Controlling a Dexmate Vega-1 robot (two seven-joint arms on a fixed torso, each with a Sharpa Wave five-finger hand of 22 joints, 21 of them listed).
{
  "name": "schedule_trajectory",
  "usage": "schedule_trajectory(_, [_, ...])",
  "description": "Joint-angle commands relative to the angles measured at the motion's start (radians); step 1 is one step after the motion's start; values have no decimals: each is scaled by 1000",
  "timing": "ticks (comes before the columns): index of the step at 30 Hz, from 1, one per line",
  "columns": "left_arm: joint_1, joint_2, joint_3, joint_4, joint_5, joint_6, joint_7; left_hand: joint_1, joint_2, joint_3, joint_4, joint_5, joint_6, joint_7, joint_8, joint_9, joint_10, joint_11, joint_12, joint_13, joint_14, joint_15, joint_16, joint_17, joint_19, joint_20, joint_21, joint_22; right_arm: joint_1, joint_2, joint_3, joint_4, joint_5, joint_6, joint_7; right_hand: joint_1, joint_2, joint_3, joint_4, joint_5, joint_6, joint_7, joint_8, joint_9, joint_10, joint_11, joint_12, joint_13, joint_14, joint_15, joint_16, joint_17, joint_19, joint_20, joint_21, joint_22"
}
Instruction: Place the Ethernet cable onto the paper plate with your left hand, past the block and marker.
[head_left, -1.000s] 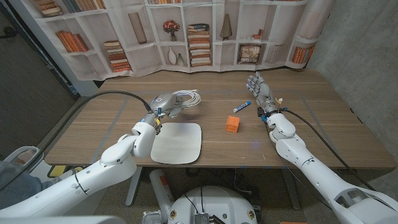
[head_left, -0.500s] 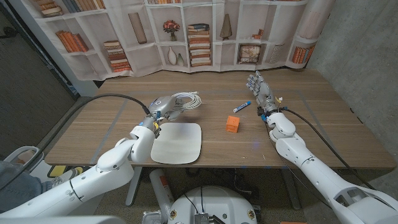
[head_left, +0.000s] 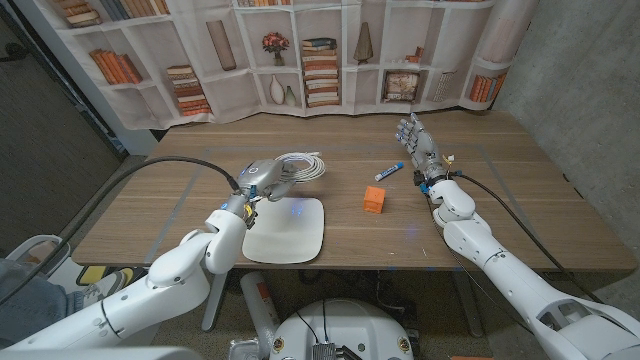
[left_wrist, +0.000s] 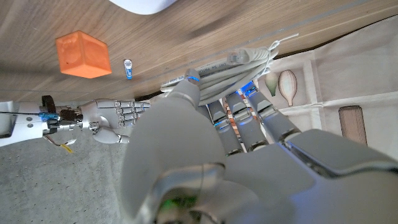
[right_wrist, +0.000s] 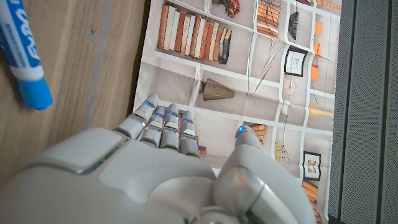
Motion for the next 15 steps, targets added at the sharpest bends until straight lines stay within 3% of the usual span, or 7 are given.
schedule_trajectory(1, [68, 20, -46, -23, -17, -28, 34, 7, 1, 7, 2, 5, 4, -1, 2, 3, 7, -2, -3, 3, 3, -115, -3, 2, -4, -37, 4, 6, 1, -7, -5, -20, -10, -16, -12, 3, 7, 1, -6, -2, 7, 1, -2, 5, 13, -1, 1, 5, 8, 3, -4, 4, 9, -6, -1, 3])
schedule_trajectory(15, [123, 20, -54, -57, 19, -24, 52, 2, -1, 7, 5, 5, 7, 0, 1, 3, 9, -3, -3, 3, 8, -114, -1, 2, -4, -37, 5, 6, 14, -6, -6, -6, -8, -17, -3, 2, 8, 1, -7, -3, 7, 1, -2, 5, 11, -2, 1, 5, 9, 2, -4, 4, 10, -6, -3, 3])
